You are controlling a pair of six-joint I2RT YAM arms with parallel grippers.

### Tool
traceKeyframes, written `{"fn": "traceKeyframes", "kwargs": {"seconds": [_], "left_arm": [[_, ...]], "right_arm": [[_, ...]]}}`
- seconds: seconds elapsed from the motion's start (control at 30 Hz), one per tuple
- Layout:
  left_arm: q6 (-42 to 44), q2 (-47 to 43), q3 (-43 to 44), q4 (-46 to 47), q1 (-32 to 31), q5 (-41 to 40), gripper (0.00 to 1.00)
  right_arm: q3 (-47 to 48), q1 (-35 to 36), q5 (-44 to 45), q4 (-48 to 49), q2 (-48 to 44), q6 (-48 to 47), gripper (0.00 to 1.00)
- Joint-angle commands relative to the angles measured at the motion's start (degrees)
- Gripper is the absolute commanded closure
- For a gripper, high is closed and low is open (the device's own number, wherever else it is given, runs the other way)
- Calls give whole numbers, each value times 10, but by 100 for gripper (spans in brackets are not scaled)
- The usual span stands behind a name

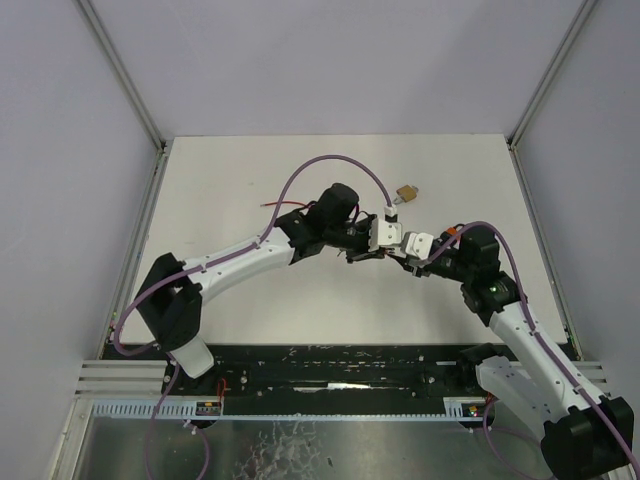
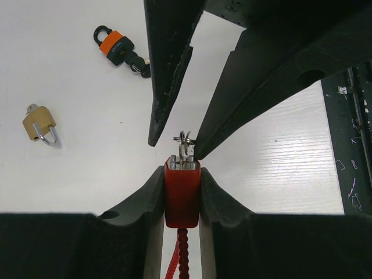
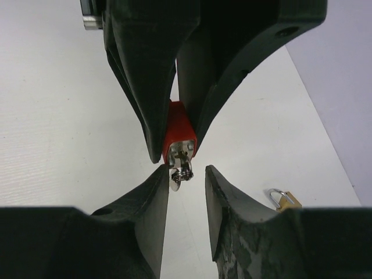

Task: Lock with the key
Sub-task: Lock the lock.

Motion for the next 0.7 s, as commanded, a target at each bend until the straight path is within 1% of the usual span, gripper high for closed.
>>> {"fn": "traceKeyframes", "kwargs": {"seconds": [0.0,0.13,0.33,0.67], "left_arm": [[-4,12,19,12,-5,2,100],[-1,10,18,12,-4,5,100],[3,6,14,12,-3,11,100],[5,-1,9,15,-3,11,100]], "right_arm": [[39,-1,-44,4,-9,20,62],[50,-5,-57,-2,-7,29,62],[46,-11,-56,-5,7,34,68],[39,-11,-40,-21,23,14,66]]}}
